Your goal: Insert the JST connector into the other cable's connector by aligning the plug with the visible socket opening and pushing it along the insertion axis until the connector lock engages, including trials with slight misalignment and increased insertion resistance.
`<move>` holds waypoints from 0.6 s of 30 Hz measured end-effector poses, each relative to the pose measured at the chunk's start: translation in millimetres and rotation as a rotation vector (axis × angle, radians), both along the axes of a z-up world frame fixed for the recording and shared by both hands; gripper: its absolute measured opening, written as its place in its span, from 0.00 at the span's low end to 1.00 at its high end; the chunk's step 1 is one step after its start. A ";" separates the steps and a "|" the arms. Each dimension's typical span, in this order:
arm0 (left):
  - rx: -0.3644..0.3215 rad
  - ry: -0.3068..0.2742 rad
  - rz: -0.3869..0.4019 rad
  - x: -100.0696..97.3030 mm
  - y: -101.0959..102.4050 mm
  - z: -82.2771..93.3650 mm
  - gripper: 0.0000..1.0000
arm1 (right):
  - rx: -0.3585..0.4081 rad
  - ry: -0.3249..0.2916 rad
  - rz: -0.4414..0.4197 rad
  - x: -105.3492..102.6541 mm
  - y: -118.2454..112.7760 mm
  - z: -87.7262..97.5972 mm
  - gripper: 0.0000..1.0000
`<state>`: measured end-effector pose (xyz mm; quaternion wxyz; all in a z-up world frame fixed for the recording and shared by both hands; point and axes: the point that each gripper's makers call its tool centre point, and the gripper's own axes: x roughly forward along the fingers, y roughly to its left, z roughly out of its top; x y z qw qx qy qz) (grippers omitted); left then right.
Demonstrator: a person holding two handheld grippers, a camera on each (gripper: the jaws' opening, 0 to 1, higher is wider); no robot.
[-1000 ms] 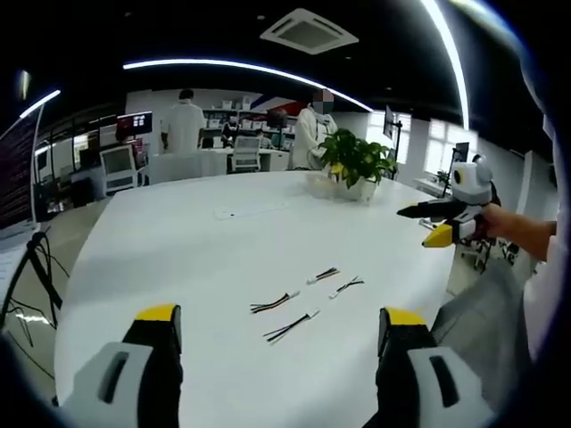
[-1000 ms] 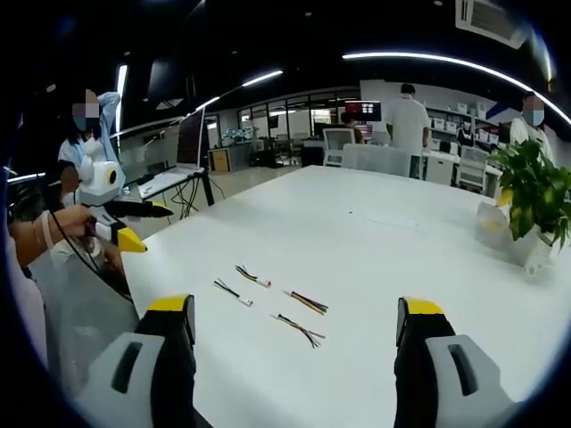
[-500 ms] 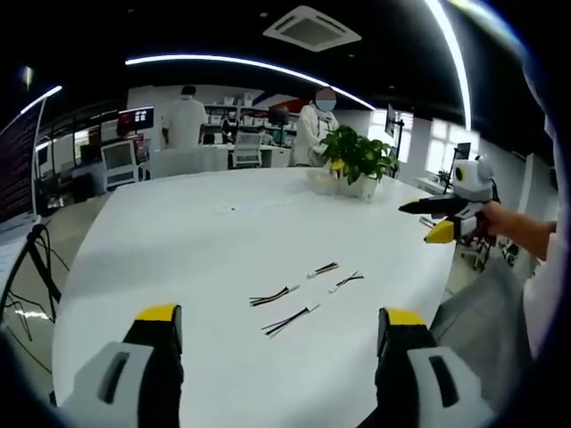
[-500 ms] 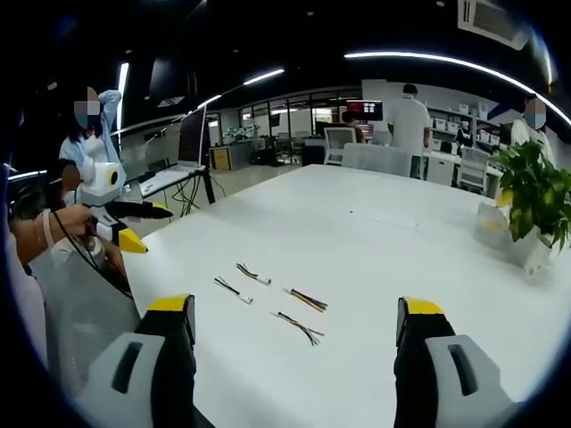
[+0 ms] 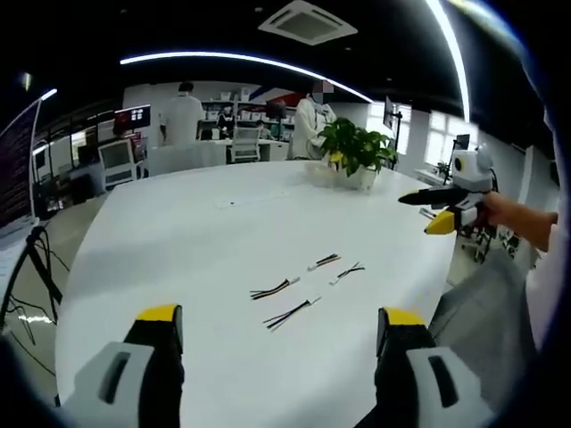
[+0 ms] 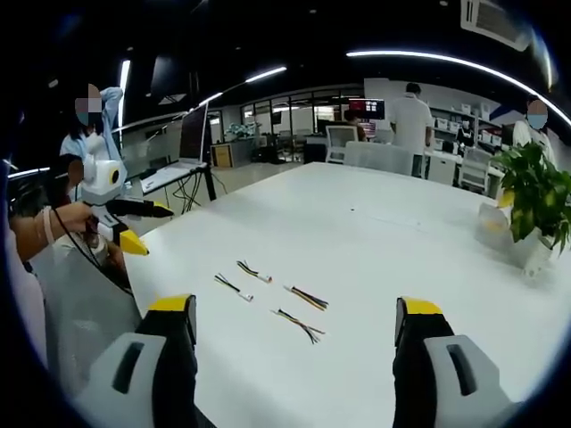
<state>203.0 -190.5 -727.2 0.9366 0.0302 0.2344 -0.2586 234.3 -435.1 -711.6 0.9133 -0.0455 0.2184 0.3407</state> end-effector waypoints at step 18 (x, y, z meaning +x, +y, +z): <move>0.013 0.011 -0.006 -0.5 -1.1 -5.4 0.87 | 0.002 0.007 -0.002 1.2 1.8 -2.6 0.87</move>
